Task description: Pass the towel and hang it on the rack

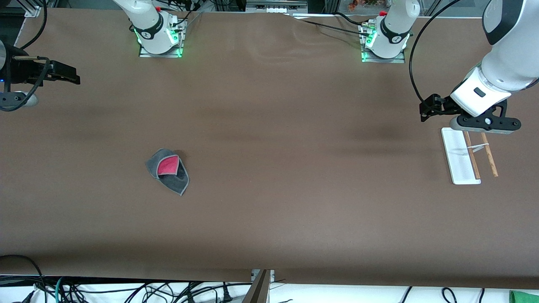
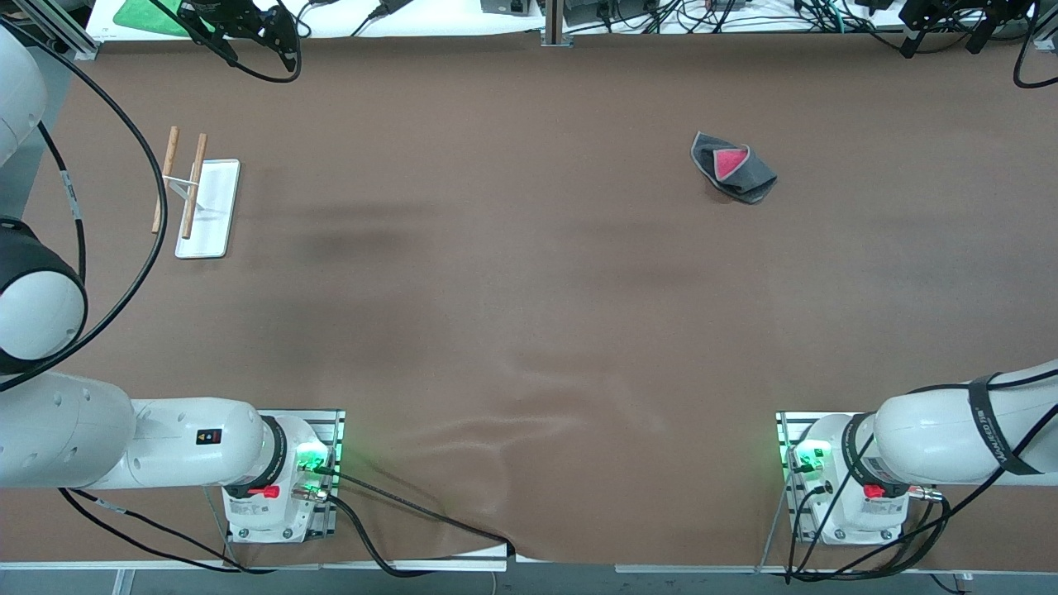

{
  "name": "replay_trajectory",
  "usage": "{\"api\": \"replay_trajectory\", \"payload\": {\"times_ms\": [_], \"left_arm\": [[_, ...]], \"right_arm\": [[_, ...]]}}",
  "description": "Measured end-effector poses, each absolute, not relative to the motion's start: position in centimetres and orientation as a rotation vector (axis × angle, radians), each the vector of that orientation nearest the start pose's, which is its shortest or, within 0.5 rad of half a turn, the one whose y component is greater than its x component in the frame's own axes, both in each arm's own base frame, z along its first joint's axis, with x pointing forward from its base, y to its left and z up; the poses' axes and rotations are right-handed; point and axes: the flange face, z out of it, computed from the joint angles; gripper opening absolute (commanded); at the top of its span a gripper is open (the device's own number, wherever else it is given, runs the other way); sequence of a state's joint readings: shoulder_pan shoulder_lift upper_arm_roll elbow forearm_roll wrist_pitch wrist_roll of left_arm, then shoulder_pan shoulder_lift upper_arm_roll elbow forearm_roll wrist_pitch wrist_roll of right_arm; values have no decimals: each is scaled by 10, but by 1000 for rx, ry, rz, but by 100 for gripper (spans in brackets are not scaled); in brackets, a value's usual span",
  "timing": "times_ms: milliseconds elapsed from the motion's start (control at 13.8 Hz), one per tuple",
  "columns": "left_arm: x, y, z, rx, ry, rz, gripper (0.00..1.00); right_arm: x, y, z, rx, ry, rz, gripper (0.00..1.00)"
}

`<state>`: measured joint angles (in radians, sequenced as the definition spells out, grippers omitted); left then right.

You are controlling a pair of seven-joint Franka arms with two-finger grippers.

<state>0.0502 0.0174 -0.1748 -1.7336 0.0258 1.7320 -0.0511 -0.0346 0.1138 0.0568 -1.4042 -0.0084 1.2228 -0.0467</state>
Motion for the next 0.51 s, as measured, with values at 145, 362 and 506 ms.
{"api": "replay_trajectory", "payload": {"times_ms": [145, 362, 506], "left_arm": [[562, -67, 551, -3115, 122, 26, 100], [562, -67, 551, -3115, 122, 27, 100], [562, -68, 551, -3115, 122, 27, 100]], "right_arm": [[550, 9, 612, -3105, -106, 458, 100], [551, 10, 613, -3106, -107, 447, 100], [551, 10, 613, -3106, -108, 446, 100]]}}
